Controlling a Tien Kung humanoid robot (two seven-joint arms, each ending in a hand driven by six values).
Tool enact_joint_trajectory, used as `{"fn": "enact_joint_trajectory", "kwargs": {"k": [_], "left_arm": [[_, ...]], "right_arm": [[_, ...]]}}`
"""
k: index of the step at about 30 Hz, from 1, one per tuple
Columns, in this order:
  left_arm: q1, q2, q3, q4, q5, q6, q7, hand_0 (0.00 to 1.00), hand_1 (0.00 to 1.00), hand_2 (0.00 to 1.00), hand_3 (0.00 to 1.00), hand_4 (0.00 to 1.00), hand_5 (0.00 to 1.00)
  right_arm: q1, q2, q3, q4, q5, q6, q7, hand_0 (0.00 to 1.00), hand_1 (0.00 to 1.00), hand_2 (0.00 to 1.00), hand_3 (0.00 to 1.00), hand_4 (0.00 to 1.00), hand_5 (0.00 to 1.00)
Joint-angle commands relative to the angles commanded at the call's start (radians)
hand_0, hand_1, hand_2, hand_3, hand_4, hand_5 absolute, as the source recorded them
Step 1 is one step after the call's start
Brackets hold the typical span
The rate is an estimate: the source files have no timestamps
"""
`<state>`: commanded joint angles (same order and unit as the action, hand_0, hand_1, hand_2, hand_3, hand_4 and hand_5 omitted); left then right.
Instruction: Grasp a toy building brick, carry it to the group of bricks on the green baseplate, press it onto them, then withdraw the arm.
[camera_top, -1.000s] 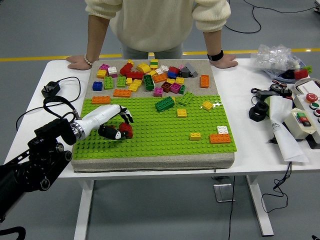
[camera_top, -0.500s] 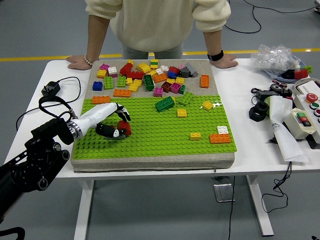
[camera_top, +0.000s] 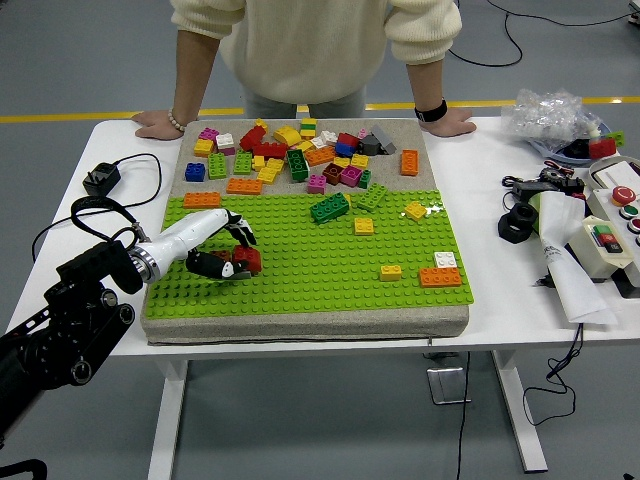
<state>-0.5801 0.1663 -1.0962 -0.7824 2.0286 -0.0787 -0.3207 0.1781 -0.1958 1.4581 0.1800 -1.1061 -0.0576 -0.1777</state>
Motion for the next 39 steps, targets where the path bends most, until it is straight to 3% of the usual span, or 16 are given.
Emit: {"fn": "enact_joint_trajectory", "kwargs": {"k": [39], "left_arm": [[0.04, 0.002, -0.054, -0.008, 0.005, -0.003, 0.003, 0.886, 0.641, 0.537, 0.547, 0.672, 0.002]], "right_arm": [[0.0, -0.001, 0.004, 0.0, 0.006, 0.001, 0.0, 0.779, 0.702, 0.737, 0.681, 0.944, 0.683]]}}
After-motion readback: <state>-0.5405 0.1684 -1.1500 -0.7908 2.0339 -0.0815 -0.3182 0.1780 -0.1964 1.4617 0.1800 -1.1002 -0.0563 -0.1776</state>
